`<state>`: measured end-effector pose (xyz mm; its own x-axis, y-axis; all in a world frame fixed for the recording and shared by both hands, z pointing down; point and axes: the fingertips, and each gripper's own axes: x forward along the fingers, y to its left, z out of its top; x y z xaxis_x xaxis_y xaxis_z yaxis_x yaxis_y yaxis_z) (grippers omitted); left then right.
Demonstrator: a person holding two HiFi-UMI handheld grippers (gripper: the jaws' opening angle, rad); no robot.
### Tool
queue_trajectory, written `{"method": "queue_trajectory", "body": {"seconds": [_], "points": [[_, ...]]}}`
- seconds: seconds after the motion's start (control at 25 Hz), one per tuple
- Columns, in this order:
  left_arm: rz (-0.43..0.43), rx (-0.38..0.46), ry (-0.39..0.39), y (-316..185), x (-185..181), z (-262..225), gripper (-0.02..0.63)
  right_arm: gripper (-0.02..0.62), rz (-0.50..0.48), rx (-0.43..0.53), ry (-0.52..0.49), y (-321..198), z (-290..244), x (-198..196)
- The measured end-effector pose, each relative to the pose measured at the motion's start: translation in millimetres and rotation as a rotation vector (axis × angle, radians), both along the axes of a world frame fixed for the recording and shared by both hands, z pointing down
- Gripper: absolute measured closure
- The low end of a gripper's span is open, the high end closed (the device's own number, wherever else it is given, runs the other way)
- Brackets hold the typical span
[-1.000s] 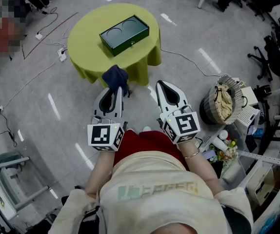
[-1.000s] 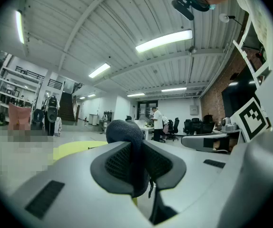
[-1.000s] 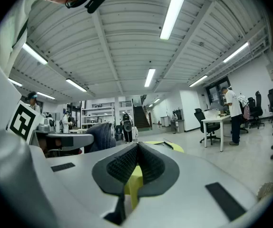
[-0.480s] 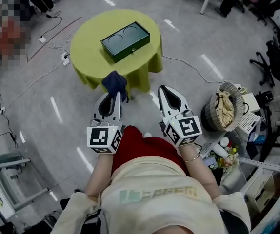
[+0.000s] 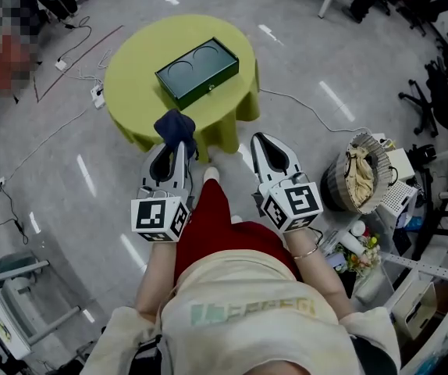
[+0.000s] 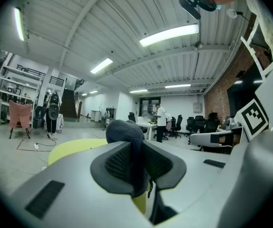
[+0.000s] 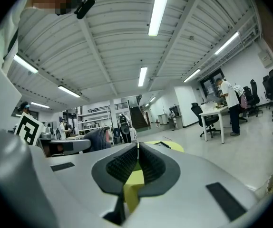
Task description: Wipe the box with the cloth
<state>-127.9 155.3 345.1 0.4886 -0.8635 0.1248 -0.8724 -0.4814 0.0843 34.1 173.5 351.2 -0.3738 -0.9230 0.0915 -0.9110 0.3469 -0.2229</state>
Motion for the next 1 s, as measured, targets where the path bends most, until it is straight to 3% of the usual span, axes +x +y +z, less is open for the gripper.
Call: {"method": "queue_trajectory", "body": {"seconds": [0.64,1.0], "points": [[0.076,-0.032,-0.003,-190,-11,5,0.535,0.557,0.02,-0.082,0.026,-189,16,-26],[0.156,-0.026,-0.01,-271,-19,-2,0.535,0.557,0.087,-0.109,0.051,-257,18,-39]]}}
